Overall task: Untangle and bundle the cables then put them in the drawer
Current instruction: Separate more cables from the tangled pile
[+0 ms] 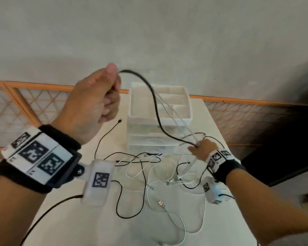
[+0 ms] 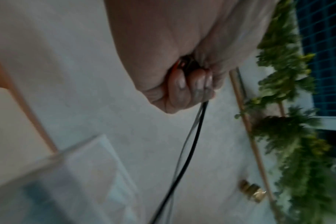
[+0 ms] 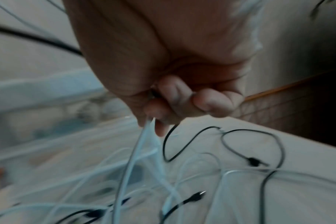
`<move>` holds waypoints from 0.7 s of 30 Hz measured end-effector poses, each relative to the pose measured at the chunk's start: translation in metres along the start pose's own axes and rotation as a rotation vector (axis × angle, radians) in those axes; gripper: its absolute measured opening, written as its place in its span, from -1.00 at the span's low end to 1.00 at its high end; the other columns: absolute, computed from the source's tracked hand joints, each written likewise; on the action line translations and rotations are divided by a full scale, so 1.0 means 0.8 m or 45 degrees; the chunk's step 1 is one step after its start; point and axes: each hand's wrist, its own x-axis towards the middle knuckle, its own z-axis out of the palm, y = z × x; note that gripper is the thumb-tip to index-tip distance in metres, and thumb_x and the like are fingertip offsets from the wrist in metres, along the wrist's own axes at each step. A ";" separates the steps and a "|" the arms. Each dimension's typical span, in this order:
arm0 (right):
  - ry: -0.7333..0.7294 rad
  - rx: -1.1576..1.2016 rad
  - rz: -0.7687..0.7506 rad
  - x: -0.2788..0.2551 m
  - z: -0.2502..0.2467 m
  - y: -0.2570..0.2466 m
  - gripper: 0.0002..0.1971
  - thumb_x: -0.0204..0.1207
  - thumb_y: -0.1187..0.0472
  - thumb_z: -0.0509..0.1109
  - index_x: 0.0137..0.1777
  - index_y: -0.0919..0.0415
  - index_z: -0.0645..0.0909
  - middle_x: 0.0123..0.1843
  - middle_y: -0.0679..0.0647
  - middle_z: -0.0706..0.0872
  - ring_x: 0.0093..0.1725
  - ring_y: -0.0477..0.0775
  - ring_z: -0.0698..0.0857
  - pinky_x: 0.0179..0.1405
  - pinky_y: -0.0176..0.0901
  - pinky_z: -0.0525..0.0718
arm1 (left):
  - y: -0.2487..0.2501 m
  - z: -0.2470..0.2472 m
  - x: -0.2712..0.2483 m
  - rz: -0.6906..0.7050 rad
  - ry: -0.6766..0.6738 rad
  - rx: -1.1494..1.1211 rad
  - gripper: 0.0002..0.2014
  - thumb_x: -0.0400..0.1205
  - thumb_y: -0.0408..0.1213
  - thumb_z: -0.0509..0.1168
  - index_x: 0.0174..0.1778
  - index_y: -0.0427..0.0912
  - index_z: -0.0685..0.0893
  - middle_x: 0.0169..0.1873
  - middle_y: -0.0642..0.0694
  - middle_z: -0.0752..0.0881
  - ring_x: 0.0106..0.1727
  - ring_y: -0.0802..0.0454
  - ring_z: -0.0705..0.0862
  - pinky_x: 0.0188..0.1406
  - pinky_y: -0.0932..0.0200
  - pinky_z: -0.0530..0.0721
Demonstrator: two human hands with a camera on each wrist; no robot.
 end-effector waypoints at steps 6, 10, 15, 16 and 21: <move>0.533 1.148 0.038 0.025 -0.116 0.013 -0.87 0.61 0.21 0.31 -0.12 0.18 0.67 -0.25 0.18 0.76 -0.39 0.18 0.69 -0.44 -0.06 0.69 | -0.121 -0.036 -0.024 -0.381 -0.043 0.874 -0.58 0.72 0.15 0.17 -0.33 -0.07 0.42 -0.53 0.07 0.42 -0.49 0.04 0.33 -0.52 0.14 0.29; 0.884 1.636 -0.219 0.012 -0.194 -0.016 -0.86 0.47 0.34 0.39 -0.22 0.07 0.63 -0.18 0.14 0.83 -0.31 0.17 0.77 -0.29 0.00 0.81 | -0.164 -0.038 -0.028 -0.439 -0.270 1.324 -0.48 0.70 0.25 0.04 -0.35 -0.13 0.37 -0.47 -0.04 0.48 -0.41 -0.04 0.45 -0.31 0.02 0.40; 1.070 1.707 -0.517 0.015 -0.240 -0.012 -0.87 0.48 0.23 0.48 -0.18 -0.01 0.59 -0.22 0.06 0.77 -0.22 0.14 0.79 -0.33 -0.12 0.73 | -0.190 -0.032 -0.025 -0.609 -0.225 1.277 -0.47 0.73 0.21 0.02 -0.34 -0.15 0.46 -0.43 -0.04 0.61 -0.39 -0.04 0.56 -0.23 0.03 0.57; 1.084 1.730 -0.554 0.020 -0.242 -0.009 -0.88 0.50 0.25 0.44 -0.16 0.00 0.60 -0.20 0.04 0.79 -0.19 0.15 0.81 -0.33 -0.14 0.72 | -0.192 -0.032 -0.024 -0.627 -0.215 1.232 -0.48 0.74 0.19 0.04 -0.33 -0.15 0.51 -0.42 -0.02 0.66 -0.36 -0.05 0.62 -0.16 0.01 0.65; 0.802 1.518 -0.463 0.056 -0.189 0.023 -0.66 0.51 0.55 0.29 -0.17 0.05 0.65 -0.20 0.06 0.81 -0.25 0.03 0.82 -0.29 -0.06 0.72 | -0.199 -0.038 -0.013 -0.656 -0.256 1.212 -0.53 0.76 0.00 0.17 -0.37 -0.16 0.73 -0.29 -0.08 0.84 -0.20 -0.05 0.78 -0.04 0.06 0.69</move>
